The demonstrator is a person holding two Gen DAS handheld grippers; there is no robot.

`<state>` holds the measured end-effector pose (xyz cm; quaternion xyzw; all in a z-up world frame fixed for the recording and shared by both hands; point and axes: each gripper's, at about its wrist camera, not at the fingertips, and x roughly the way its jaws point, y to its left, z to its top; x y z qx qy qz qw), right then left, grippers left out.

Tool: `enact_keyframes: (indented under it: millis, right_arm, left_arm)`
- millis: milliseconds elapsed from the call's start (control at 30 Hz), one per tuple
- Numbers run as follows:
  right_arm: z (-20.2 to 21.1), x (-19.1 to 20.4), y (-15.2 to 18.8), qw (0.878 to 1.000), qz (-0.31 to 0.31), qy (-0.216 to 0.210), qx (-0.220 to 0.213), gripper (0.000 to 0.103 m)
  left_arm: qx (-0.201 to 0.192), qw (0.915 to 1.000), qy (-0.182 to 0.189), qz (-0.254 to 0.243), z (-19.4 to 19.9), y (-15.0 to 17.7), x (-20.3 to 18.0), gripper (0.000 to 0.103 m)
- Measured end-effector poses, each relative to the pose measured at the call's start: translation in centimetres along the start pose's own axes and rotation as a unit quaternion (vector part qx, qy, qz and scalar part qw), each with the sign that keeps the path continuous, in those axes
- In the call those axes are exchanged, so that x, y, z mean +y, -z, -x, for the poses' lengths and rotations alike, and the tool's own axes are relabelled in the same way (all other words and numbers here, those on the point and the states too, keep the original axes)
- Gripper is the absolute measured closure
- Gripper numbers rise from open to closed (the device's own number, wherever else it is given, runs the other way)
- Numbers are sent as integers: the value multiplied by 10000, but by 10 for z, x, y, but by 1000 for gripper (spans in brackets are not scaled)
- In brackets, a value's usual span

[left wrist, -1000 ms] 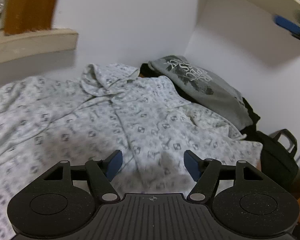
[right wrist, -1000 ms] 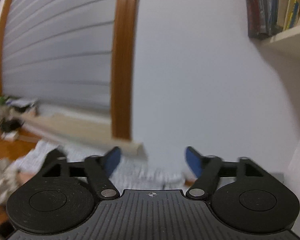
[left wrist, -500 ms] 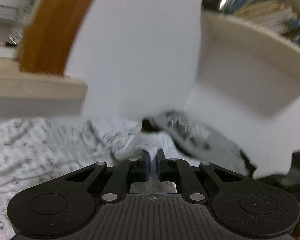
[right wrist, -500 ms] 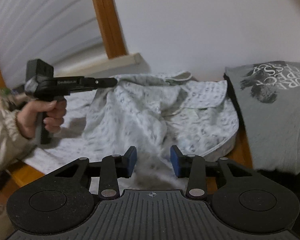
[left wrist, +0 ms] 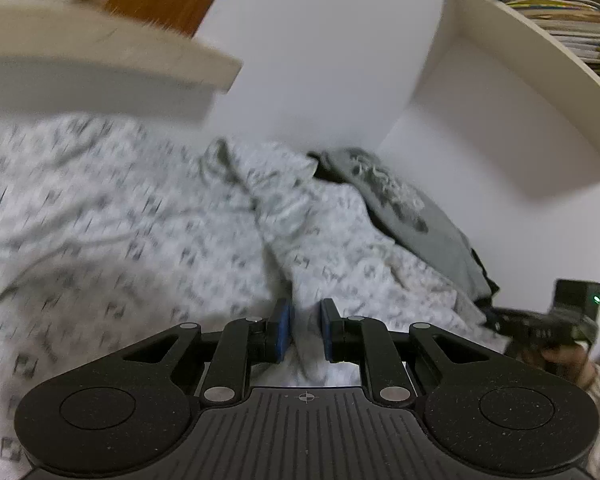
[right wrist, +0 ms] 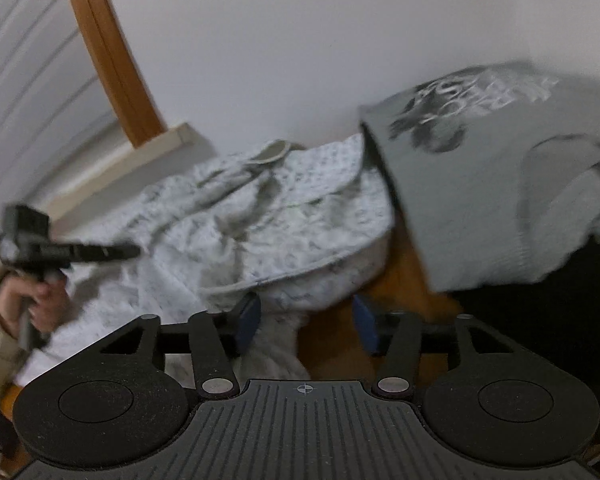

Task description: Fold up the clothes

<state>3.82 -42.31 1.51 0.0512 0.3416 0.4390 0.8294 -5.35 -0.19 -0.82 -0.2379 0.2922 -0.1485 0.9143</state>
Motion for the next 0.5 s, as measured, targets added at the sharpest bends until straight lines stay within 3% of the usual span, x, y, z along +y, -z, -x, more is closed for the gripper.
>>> enact_keyframes:
  millis: [67, 133, 200, 233, 433, 500]
  right_arm:
    - [-8, 1, -3, 9998, -103, -139, 41, 40]
    - [-14, 2, -7, 9996, -177, -204, 72, 39]
    - [-14, 4, -10, 9996, -195, -188, 75, 54]
    - [-15, 5, -11, 9996, -204, -180, 76, 83]
    - [13, 12, -32, 9965, -8, 348, -759, 91]
    - [15, 14, -32, 9959, 92, 444, -785, 91]
  left_arm:
    - [71, 10000, 28, -17, 3, 3, 4, 86]
    - [58, 10000, 37, 23, 6, 2, 8, 86]
    - [35, 10000, 21, 65, 6, 2, 10, 84]
    - [28, 10000, 6, 58, 6, 0, 10, 82]
    - [-9, 9999, 104, -12, 6, -1, 10, 80]
    - [-1, 10000, 89, -3, 5, -1, 11, 74]
